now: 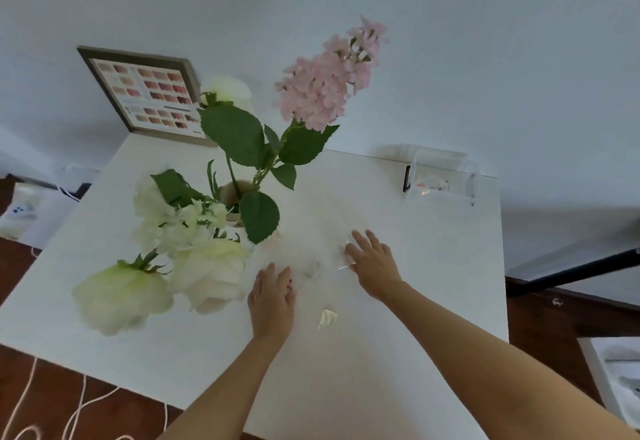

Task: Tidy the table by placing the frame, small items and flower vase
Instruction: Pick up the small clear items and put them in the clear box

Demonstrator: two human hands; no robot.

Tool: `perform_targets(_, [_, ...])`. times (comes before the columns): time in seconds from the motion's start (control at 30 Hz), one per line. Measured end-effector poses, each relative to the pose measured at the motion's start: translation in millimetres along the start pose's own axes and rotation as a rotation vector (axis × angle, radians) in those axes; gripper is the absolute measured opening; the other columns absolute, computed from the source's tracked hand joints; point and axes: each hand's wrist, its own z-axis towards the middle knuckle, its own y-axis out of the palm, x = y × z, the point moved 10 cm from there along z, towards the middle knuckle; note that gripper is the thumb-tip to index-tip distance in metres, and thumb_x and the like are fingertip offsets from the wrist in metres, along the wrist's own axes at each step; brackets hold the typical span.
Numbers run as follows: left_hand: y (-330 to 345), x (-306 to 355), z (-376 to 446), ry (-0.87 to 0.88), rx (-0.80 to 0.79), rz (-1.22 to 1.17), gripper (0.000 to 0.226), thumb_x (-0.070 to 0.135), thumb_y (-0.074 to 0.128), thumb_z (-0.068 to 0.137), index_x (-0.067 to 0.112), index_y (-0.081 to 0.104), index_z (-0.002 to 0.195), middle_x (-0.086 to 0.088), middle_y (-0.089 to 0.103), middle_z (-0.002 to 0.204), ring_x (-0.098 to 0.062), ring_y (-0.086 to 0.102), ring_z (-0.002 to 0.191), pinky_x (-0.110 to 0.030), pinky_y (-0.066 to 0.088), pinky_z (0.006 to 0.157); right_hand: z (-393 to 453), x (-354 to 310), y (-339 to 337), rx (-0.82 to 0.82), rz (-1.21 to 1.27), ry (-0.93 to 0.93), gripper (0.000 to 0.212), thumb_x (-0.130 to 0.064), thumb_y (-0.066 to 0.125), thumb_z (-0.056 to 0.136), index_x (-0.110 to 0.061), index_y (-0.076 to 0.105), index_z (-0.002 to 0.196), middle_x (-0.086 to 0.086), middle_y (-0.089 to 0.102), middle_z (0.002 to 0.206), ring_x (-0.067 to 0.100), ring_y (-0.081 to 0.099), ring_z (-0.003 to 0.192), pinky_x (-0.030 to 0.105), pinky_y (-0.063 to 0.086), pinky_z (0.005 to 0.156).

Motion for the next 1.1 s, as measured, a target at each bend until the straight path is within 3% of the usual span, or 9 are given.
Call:
perform_targets(0.17, [-12.9, 0.3, -4.9, 0.021, 0.055, -0.193, 0.025, 0.012, 0.066, 0.082, 0.011, 0.062, 0.107, -0.01, 0.055, 0.125, -0.029, 0.048, 0.118, -0.035, 0.044, 0.091, -10.5, -0.1, -7.9, 0.024, 0.031, 0.058, 0.036, -0.018, 0.057, 0.091, -0.016, 0.048, 0.126, 0.006, 0.044, 0.139, 0.03, 0.041, 0.125, 0.038, 0.042, 0.091])
perform_targets(0.33, [-9.4, -11.3, -8.0, -0.11, 0.012, -0.486, 0.045, -0.007, 0.063, 0.08, 0.007, 0.052, 0.121, -0.012, 0.047, 0.114, -0.03, 0.052, 0.107, -0.004, 0.044, 0.081, -21.6, 9.3, -5.6, -0.038, 0.105, 0.214, 0.045, -0.024, 0.062, 0.089, -0.015, 0.041, 0.128, 0.012, 0.054, 0.116, 0.031, 0.049, 0.106, 0.039, 0.046, 0.087])
perform_targets(0.5, [-7.3, -22.1, -12.7, -0.156, -0.006, -0.512, 0.045, -0.004, 0.066, 0.079, 0.0, 0.053, 0.122, -0.02, 0.058, 0.112, -0.032, 0.056, 0.105, -0.036, 0.048, 0.094, -28.2, 12.3, -0.5, -0.13, 0.241, 0.281, 0.027, -0.018, 0.065, 0.086, -0.004, 0.058, 0.108, 0.016, 0.044, 0.114, 0.033, 0.055, 0.09, 0.035, 0.052, 0.081])
perform_targets(0.57, [-9.9, -24.3, -13.9, -0.139, -0.009, -0.535, 0.031, -0.004, 0.067, 0.077, 0.0, 0.059, 0.107, -0.016, 0.062, 0.095, -0.027, 0.057, 0.089, -0.028, 0.046, 0.079, -29.4, 11.4, -1.7, -0.164, 0.278, 0.299, 0.026, -0.018, 0.068, 0.083, -0.003, 0.06, 0.103, 0.014, 0.042, 0.112, 0.029, 0.053, 0.084, 0.03, 0.048, 0.076])
perform_targets(0.67, [-16.1, -28.1, -12.8, -0.117, -0.027, -0.591, 0.014, -0.003, 0.068, 0.075, 0.007, 0.061, 0.083, -0.008, 0.06, 0.077, -0.017, 0.054, 0.069, -0.019, 0.041, 0.065, -24.2, 2.2, -12.1, -0.152, 0.35, 0.258, 0.02, -0.009, 0.076, 0.073, -0.007, 0.062, 0.087, 0.011, 0.058, 0.1, 0.027, 0.056, 0.096, 0.022, 0.038, 0.07])
perform_targets(0.73, [-19.2, -36.2, -10.3, -0.142, -0.027, -0.657, 0.009, 0.0, 0.069, 0.077, 0.006, 0.063, 0.081, -0.006, 0.062, 0.074, -0.011, 0.056, 0.063, -0.013, 0.044, 0.058, -18.7, -7.6, -26.2, -0.083, 0.48, 0.247, 0.022, -0.009, 0.08, 0.068, -0.01, 0.06, 0.076, 0.006, 0.062, 0.088, 0.019, 0.058, 0.083, 0.018, 0.038, 0.06])
perform_targets(0.83, [-21.2, -50.1, -8.4, -0.174, -0.029, -0.696, 0.01, 0.009, 0.068, 0.082, -0.001, 0.067, 0.085, -0.011, 0.071, 0.078, -0.019, 0.065, 0.074, -0.016, 0.05, 0.069, -7.6, -31.5, -40.5, -0.021, 0.587, 0.181, 0.028, -0.014, 0.082, 0.066, -0.017, 0.055, 0.063, -0.003, 0.06, 0.071, 0.011, 0.055, 0.067, 0.017, 0.037, 0.058])
perform_targets(0.93, [-25.1, -61.9, -12.6, -0.18, -0.021, -0.722, 0.009, 0.01, 0.067, 0.083, 0.001, 0.066, 0.08, -0.013, 0.072, 0.076, -0.024, 0.068, 0.077, -0.034, 0.05, 0.079, 1.1, -50.1, -34.9, -0.049, 0.621, 0.145, 0.027, -0.015, 0.082, 0.069, -0.017, 0.058, 0.083, 0.001, 0.064, 0.078, 0.014, 0.059, 0.068, 0.016, 0.043, 0.058])
perform_targets(1.1, [-20.1, -53.2, -26.0, -0.142, -0.145, -0.775, 0.006, 0.01, 0.07, 0.08, 0.009, 0.067, 0.075, -0.004, 0.071, 0.069, -0.015, 0.067, 0.065, -0.022, 0.051, 0.068, 4.3, -59.0, 0.7, -0.202, 0.45, 0.151, 0.064, -0.014, 0.079, 0.074, -0.022, 0.041, 0.125, 0.013, 0.063, 0.095, 0.023, 0.061, 0.078, 0.03, 0.052, 0.075])
